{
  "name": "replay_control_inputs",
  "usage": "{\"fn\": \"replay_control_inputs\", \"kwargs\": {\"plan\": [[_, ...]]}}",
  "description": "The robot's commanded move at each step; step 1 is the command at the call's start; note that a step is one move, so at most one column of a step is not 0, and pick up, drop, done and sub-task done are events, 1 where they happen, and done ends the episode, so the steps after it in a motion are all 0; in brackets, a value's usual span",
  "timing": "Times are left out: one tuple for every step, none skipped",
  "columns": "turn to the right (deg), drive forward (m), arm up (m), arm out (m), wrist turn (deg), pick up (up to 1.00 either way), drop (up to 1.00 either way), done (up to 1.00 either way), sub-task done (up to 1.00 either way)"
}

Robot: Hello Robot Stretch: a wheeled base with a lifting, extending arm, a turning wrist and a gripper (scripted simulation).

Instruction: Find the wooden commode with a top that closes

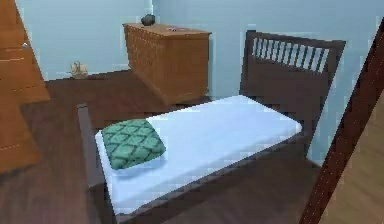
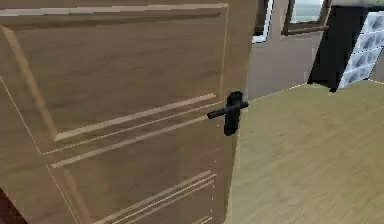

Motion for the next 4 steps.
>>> {"fn": "replay_control_inputs", "kwargs": {"plan": [[-45.0, 0.0, 0.0, 0.0, 0.0, 0.0, 0.0, 0.0, 0.0], [-45.0, 0.0, 0.0, 0.0, 0.0, 0.0, 0.0, 0.0, 0.0], [-30.0, 0.0, 0.0, 0.0, 0.0, 0.0, 0.0, 0.0, 0.0], [0.0, 0.05, 0.0, 0.0, 0.0, 0.0, 0.0, 0.0, 0.0]]}}
